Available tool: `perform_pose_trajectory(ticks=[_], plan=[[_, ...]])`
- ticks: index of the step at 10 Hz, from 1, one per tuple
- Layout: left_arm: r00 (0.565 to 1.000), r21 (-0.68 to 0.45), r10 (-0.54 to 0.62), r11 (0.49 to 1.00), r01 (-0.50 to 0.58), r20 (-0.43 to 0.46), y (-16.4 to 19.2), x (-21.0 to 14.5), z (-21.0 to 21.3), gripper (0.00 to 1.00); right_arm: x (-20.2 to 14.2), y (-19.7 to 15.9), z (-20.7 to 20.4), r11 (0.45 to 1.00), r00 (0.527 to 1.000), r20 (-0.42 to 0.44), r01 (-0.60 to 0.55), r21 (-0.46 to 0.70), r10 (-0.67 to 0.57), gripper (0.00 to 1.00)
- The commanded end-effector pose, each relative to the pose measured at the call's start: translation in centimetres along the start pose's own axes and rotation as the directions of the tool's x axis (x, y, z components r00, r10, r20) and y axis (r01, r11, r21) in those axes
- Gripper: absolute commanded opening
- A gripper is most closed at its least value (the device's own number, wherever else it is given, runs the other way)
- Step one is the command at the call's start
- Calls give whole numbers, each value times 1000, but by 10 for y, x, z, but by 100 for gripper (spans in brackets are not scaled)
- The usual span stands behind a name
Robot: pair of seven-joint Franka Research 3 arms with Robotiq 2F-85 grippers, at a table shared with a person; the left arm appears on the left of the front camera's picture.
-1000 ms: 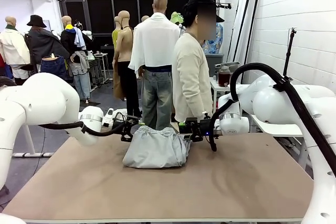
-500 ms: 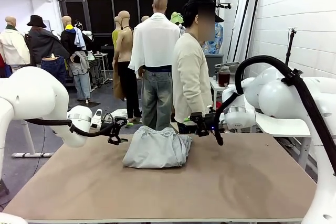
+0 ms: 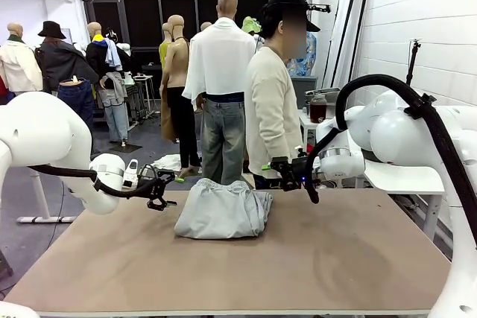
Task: Fold the training pants.
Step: Fold the Training pants in half.
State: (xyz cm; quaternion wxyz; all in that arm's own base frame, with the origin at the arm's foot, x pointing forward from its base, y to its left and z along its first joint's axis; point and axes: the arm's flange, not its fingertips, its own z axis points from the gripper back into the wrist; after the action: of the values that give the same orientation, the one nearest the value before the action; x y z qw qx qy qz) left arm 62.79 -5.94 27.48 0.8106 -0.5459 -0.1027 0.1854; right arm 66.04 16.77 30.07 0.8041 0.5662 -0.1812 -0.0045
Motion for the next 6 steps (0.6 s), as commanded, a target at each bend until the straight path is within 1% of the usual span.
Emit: perform_pose_trajectory(ticks=[1, 6], plan=[[1000, 17, -2, 1000, 3, -18, -2, 3, -3, 100, 0, 0, 0, 1000, 1000, 3, 2, 0, -2, 100], [1000, 17, -2, 1000, 3, -18, -2, 3, -3, 100, 0, 0, 0, 1000, 1000, 3, 2, 0, -2, 100]])
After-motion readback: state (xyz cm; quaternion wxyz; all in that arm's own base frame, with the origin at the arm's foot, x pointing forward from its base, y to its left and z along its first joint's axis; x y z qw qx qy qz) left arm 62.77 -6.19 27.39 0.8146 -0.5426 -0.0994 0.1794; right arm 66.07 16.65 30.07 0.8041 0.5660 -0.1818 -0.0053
